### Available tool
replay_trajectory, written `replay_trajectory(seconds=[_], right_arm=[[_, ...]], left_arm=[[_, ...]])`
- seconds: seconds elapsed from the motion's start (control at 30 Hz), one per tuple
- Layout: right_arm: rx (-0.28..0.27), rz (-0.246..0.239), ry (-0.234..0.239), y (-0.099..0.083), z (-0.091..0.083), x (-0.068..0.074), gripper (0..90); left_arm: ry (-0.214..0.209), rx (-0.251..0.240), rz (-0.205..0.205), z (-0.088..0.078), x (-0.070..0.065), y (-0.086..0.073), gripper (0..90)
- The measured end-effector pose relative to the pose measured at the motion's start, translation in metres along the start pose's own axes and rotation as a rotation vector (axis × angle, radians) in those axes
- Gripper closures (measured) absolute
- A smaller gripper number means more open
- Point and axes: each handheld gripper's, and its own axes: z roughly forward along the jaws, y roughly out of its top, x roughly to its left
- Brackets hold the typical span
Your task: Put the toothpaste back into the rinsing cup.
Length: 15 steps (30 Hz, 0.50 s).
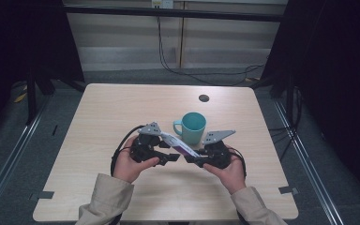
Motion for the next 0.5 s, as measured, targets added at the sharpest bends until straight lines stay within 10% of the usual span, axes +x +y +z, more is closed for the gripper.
replay_trajectory(seconds=[0.5], right_arm=[[-0.075, 0.069, 0.026, 0.0007, 0.0034, 0.0043, 72.2]], left_arm=[[-0.021, -0.175, -0.129, 0.0002, 0.0034, 0.0020, 40.9]])
